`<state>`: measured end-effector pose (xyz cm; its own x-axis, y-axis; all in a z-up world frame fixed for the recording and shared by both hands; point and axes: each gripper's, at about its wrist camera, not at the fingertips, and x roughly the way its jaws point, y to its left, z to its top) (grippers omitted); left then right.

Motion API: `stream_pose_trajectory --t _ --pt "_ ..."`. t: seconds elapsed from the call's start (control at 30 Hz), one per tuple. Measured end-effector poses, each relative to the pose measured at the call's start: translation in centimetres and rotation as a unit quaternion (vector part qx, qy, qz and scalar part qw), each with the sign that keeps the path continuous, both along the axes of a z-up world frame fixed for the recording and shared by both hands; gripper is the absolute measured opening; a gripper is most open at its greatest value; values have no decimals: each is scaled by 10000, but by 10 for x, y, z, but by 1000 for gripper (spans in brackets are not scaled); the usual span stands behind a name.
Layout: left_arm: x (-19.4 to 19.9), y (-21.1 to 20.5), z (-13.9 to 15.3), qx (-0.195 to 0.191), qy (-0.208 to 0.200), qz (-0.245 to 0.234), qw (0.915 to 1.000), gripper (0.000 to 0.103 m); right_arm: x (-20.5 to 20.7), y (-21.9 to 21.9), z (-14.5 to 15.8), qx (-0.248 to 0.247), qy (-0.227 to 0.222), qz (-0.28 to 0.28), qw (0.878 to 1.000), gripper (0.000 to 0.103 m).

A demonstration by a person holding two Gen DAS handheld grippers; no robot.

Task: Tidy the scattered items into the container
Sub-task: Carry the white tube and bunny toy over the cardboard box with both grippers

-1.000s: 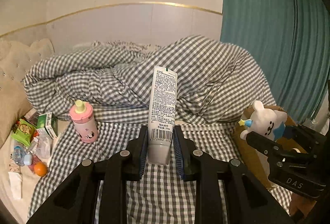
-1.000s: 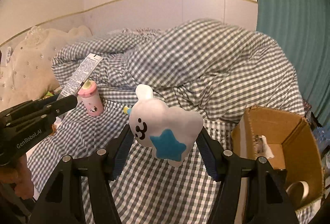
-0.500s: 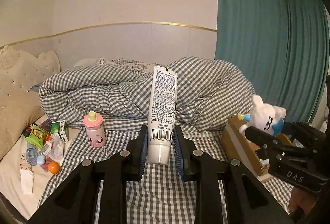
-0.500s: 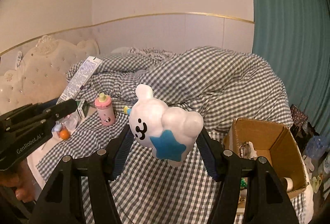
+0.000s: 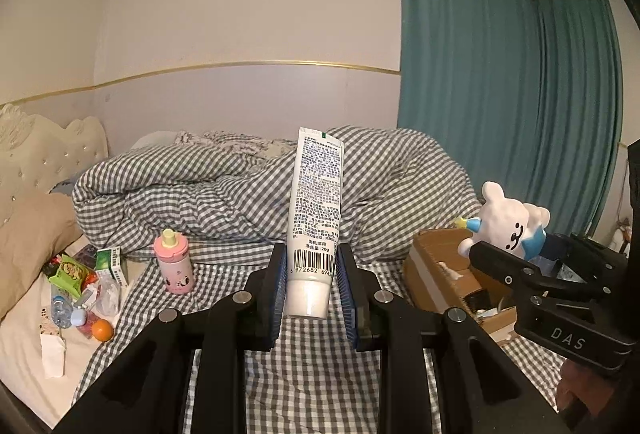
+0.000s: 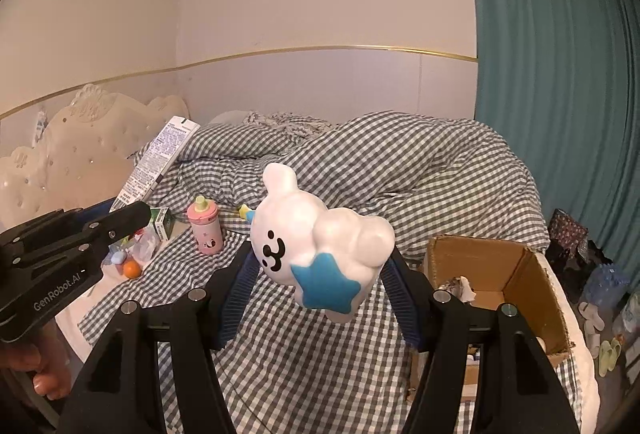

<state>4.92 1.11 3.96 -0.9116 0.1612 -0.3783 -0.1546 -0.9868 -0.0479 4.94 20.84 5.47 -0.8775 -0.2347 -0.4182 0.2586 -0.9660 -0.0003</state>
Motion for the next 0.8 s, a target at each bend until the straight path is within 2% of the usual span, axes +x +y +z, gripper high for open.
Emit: stream_pose_trajectory --t 0.37,0.8 --pt "1 51 8 24 42 -547 9985 24 18 48 10 -30 139 -490 9987 62" --pt "9 123 14 84 95 -1221 9924 24 44 109 27 49 246 -1194 9925 62"
